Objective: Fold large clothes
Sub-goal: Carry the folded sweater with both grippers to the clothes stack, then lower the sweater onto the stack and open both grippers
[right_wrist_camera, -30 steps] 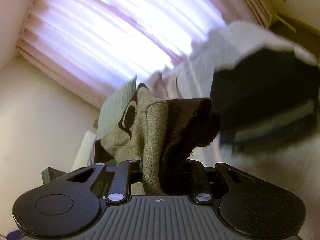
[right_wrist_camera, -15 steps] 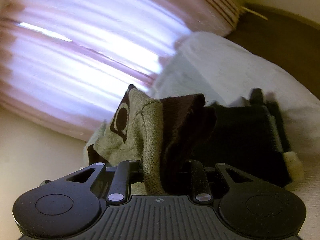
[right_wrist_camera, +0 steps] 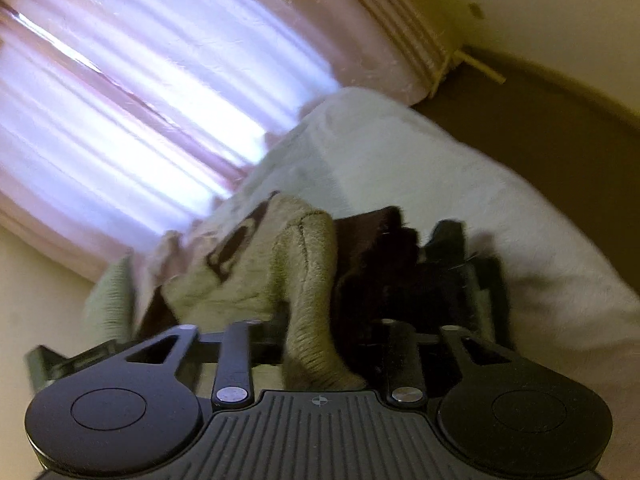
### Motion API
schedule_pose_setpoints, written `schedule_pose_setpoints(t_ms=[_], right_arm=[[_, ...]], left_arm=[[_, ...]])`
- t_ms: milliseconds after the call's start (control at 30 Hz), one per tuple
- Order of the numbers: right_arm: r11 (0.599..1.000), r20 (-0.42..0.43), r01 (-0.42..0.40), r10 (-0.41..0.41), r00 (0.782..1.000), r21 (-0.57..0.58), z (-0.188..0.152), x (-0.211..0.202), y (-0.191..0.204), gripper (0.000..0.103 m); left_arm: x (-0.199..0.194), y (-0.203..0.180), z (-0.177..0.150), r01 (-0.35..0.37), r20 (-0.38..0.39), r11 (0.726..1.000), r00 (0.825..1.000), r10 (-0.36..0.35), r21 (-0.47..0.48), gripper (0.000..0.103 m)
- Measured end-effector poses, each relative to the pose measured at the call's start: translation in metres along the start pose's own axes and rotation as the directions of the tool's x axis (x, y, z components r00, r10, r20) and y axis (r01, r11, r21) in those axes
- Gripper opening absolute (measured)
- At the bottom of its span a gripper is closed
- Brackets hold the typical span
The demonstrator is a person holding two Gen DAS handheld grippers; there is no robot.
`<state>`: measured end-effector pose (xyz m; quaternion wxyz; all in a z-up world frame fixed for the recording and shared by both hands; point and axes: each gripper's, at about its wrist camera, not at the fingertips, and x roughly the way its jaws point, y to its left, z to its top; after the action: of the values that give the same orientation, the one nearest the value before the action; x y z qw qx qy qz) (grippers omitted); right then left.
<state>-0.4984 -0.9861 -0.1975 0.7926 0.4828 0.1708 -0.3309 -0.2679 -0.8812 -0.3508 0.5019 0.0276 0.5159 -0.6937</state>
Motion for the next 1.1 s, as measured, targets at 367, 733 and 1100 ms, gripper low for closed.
schedule_pose_setpoints(t_ms=[367, 733, 1100], right_arm=[[0.886, 0.399, 0.409, -0.301, 0.866, -0.219, -0.060, -0.102, 0.085, 0.060], [0.732, 0.324, 0.493, -0.377, 0.868, -0.470, -0.164, -0.037, 0.084, 0.056], [0.769, 0.269, 0.444, -0.356, 0.895, -0.459, -0.137, -0.060, 0.090, 0.057]], left_arm=[[-0.081, -0.046, -0.023, -0.232, 0.191, 0.939, 0.964, 0.186, 0.255, 0.027], [-0.040, -0.092, -0.124, -0.274, 0.136, 0.831, 0.962, 0.237, 0.484, 0.032], [-0.017, -0.104, -0.114, -0.310, 0.169, 0.782, 0.951, 0.260, 0.541, 0.030]])
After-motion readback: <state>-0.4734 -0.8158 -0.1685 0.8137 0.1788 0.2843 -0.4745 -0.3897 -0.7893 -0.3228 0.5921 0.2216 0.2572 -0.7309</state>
